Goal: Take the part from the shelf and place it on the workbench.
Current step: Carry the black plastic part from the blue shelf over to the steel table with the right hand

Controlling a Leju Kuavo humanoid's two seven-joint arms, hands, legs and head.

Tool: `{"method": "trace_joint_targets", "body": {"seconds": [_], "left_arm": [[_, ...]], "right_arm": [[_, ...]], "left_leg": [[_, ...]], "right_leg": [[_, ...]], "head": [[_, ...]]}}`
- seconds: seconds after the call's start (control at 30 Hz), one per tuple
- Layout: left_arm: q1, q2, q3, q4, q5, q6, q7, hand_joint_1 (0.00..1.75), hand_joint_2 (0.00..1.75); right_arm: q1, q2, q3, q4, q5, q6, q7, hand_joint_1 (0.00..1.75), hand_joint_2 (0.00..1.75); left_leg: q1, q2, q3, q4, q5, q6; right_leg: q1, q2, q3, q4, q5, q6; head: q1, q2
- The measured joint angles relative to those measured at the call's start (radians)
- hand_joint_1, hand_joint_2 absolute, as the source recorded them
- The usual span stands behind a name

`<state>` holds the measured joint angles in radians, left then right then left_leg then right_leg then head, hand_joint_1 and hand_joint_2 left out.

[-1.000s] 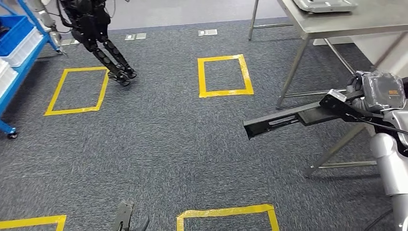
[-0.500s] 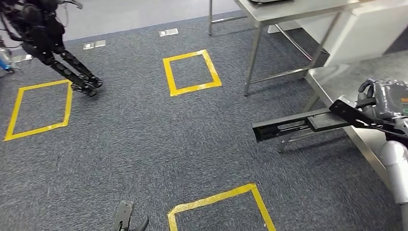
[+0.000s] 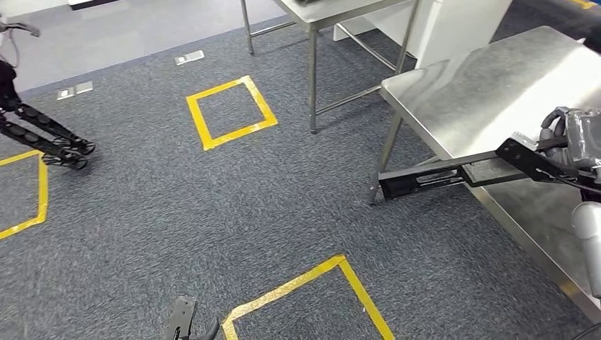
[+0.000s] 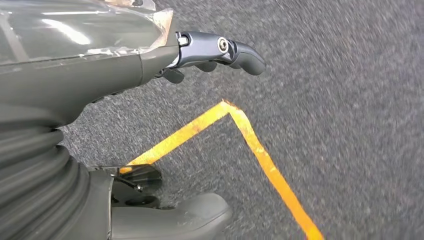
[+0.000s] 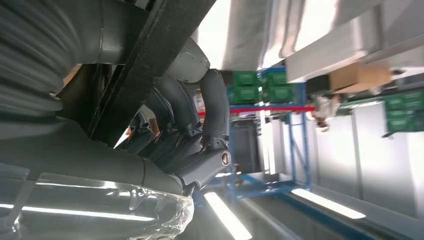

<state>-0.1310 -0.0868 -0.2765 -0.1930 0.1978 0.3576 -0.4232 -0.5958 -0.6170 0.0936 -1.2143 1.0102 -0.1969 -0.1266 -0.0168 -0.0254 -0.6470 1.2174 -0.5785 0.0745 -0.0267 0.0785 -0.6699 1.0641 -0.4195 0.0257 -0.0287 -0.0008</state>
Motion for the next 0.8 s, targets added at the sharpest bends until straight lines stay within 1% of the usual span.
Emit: {"method": "trace_joint_targets", "body": {"seconds": [0.03,0.07,0.1,0.13,0.17,0.2,0.23,0.27,0.3,0.33,0.37,0.4,0.43,0.47,0.5,0.53,0.57,0.6,0.63,0.67,0.7,0.73,0.77,0.8], "left_arm": [[0.0,0.002,0.0,0.0,-0.002,0.0,0.0,0.0,1.75],[0.001,0.004,0.0,0.0,-0.005,0.001,-0.001,0.0,1.75],[0.002,0.006,0.0,0.0,-0.008,0.002,-0.001,0.0,1.75],[0.003,0.007,-0.001,0.0,-0.011,0.005,-0.001,0.0,1.75],[0.002,0.006,-0.001,0.0,-0.016,0.009,0.001,0.0,1.75],[-0.003,0.003,-0.002,-0.001,-0.02,0.014,0.005,0.0,1.75],[-0.008,-0.002,-0.003,-0.002,-0.025,0.02,0.008,0.0,1.75],[-0.015,-0.006,-0.004,-0.004,-0.029,0.025,0.012,0.0,1.75],[-0.021,-0.01,-0.005,-0.005,-0.031,0.028,0.017,0.0,1.75],[-0.024,-0.012,-0.005,-0.006,-0.032,0.03,0.021,0.0,1.75],[-0.026,-0.015,-0.005,-0.007,-0.033,0.03,0.025,0.0,1.75],[-0.027,-0.018,-0.005,-0.007,-0.034,0.03,0.029,0.0,1.75],[-0.028,-0.02,-0.005,-0.008,-0.036,0.03,0.031,0.0,1.75],[-0.03,-0.021,-0.005,-0.009,-0.037,0.03,0.032,0.0,1.75],[-0.032,-0.022,-0.005,-0.01,-0.038,0.03,0.032,0.0,1.75],[-0.035,-0.02,-0.005,-0.01,-0.039,0.03,0.033,0.0,1.75],[-0.037,-0.019,-0.005,-0.011,-0.039,0.031,0.032,0.0,1.75],[-0.039,-0.018,-0.005,-0.011,-0.04,0.031,0.031,0.0,1.75],[-0.041,-0.018,-0.005,-0.011,-0.041,0.031,0.031,0.0,1.75],[-0.042,-0.02,-0.005,-0.012,-0.044,0.031,0.031,0.0,1.75],[-0.046,-0.02,-0.005,-0.013,-0.048,0.028,0.034,0.0,1.75],[-0.05,-0.021,-0.006,-0.013,-0.052,0.024,0.037,0.0,1.75],[-0.053,-0.021,-0.006,-0.014,-0.057,0.018,0.041,0.0,1.75],[-0.056,-0.021,-0.006,-0.014,-0.061,0.012,0.044,0.0,1.75]], "right_arm": [[0.001,0.003,0.0,-0.005,0.0,0.0,0.0,1.52,1.75],[0.003,0.007,0.0,-0.008,0.0,0.0,0.0,1.52,1.75],[0.005,0.014,0.001,-0.01,0.001,0.001,0.0,1.52,1.75],[0.009,0.021,0.002,-0.011,0.002,0.002,0.0,1.52,1.75],[0.011,0.027,0.003,-0.012,0.005,0.004,0.0,1.52,1.75],[0.013,0.031,0.004,-0.013,0.009,0.005,0.001,1.52,1.75],[0.011,0.034,0.004,-0.014,0.013,0.007,0.003,1.52,1.75],[0.004,0.038,0.005,-0.014,0.018,0.009,0.006,1.52,1.75],[-0.005,0.044,0.007,-0.014,0.021,0.013,0.009,1.52,1.75],[-0.014,0.052,0.009,-0.013,0.025,0.016,0.011,1.52,1.75],[-0.021,0.06,0.013,-0.011,0.029,0.019,0.013,1.52,1.75],[-0.024,0.067,0.016,-0.01,0.032,0.02,0.015,1.52,1.75],[-0.025,0.073,0.02,-0.007,0.035,0.019,0.016,1.52,1.75],[-0.025,0.078,0.024,-0.005,0.037,0.019,0.017,1.52,1.75],[-0.027,0.081,0.027,-0.004,0.039,0.019,0.018,1.52,1.75],[-0.03,0.085,0.029,-0.002,0.039,0.019,0.018,1.52,1.75],[-0.035,0.088,0.03,-0.001,0.039,0.019,0.018,1.52,1.75],[-0.04,0.093,0.031,0.001,0.04,0.019,0.019,1.52,1.75],[-0.044,0.097,0.034,0.003,0.041,0.019,0.019,1.52,1.75],[-0.049,0.1,0.036,0.005,0.044,0.019,0.02,1.52,1.75],[-0.054,0.104,0.039,0.008,0.049,0.019,0.021,1.52,1.75],[-0.063,0.108,0.043,0.011,0.054,0.02,0.021,1.52,1.75],[-0.074,0.114,0.047,0.016,0.06,0.02,0.021,1.52,1.75],[-0.086,0.12,0.053,0.021,0.066,0.02,0.022,1.52,1.75]], "left_leg": [[-0.006,-0.026,0.037,-0.069,0.028,0.012],[-0.012,-0.05,0.066,-0.123,0.051,0.023],[-0.017,-0.068,0.083,-0.155,0.063,0.031],[-0.022,-0.074,0.088,-0.168,0.068,0.036],[-0.026,-0.064,0.09,-0.177,0.077,0.04],[-0.026,-0.051,0.097,-0.199,0.091,0.042],[-0.026,-0.036,0.104,-0.225,0.108,0.047],[-0.025,-0.02,0.11,-0.251,0.127,0.051],[-0.022,-0.003,0.113,-0.272,0.143,0.053],[-0.023,0.013,0.111,-0.278,0.15,0.056],[-0.022,0.031,0.107,-0.277,0.153,0.054],[-0.019,0.048,0.102,-0.274,0.152,0.052],[-0.016,0.065,0.095,-0.269,0.151,0.046],[-0.011,0.081,0.087,-0.26,0.148,0.038],[-0.005,0.095,0.077,-0.244,0.143,0.027],[-0.003,0.108,0.064,-0.225,0.135,0.013],[-0.001,0.12,0.052,-0.202,0.124,0.0],[-0.002,0.131,0.043,-0.184,0.116,-0.01],[-0.003,0.142,0.037,-0.173,0.11,-0.017],[-0.001,0.153,0.036,-0.167,0.108,-0.021],[0.001,0.157,0.035,-0.165,0.106,-0.025],[0.007,0.144,0.033,-0.156,0.097,-0.031],[0.012,0.118,0.026,-0.134,0.076,-0.037],[0.017,0.084,0.011,-0.091,0.043,-0.043]], "right_leg": [[-0.001,0.012,-0.002,-0.002,0.005,0.001],[-0.004,0.024,-0.002,-0.006,0.011,0.004],[-0.009,0.036,-0.003,-0.01,0.017,0.01],[-0.014,0.049,-0.005,-0.015,0.024,0.017],[-0.019,0.062,-0.006,-0.023,0.032,0.026],[-0.021,0.066,-0.011,-0.027,0.039,0.03],[-0.017,0.05,-0.021,-0.022,0.036,0.029],[-0.011,0.023,-0.037,-0.001,0.022,0.025],[-0.005,-0.011,-0.057,0.041,-0.001,0.018],[-0.002,-0.04,-0.081,0.096,-0.029,0.013],[-0.004,-0.054,-0.1,0.152,-0.053,0.014],[-0.007,-0.061,-0.111,0.19,-0.066,0.02],[-0.012,-0.067,-0.106,0.196,-0.068,0.03],[-0.018,-0.077,-0.083,0.166,-0.057,0.044],[-0.024,-0.095,-0.043,0.104,-0.041,0.061],[-0.026,-0.119,-0.009,0.05,-0.03,0.074],[-0.026,-0.137,0.014,0.008,-0.022,0.079],[-0.025,-0.147,0.023,-0.008,-0.02,0.075],[-0.021,-0.145,0.018,-0.002,-0.021,0.065],[-0.019,-0.131,0.014,-0.001,-0.016,0.054],[-0.02,-0.118,0.011,0.001,-0.013,0.043],[-0.02,-0.107,0.008,0.0,-0.008,0.035],[-0.021,-0.096,0.005,-0.002,-0.004,0.027],[-0.022,-0.085,0.003,-0.004,0.001,0.019]], "head": [[0.001,0.0],[0.001,0.0],[0.001,0.0],[0.002,0.0],[0.001,0.0],[0.0,0.0],[0.0,0.0],[0.002,0.0],[0.006,0.0],[0.009,0.0],[0.012,0.0],[0.013,0.0],[0.012,0.0],[0.012,0.0],[0.013,0.0],[0.013,0.0],[0.014,0.0],[0.013,0.0],[0.011,0.0],[0.008,0.0],[0.005,0.0],[0.003,0.0],[0.002,0.0],[0.002,0.0]]}}
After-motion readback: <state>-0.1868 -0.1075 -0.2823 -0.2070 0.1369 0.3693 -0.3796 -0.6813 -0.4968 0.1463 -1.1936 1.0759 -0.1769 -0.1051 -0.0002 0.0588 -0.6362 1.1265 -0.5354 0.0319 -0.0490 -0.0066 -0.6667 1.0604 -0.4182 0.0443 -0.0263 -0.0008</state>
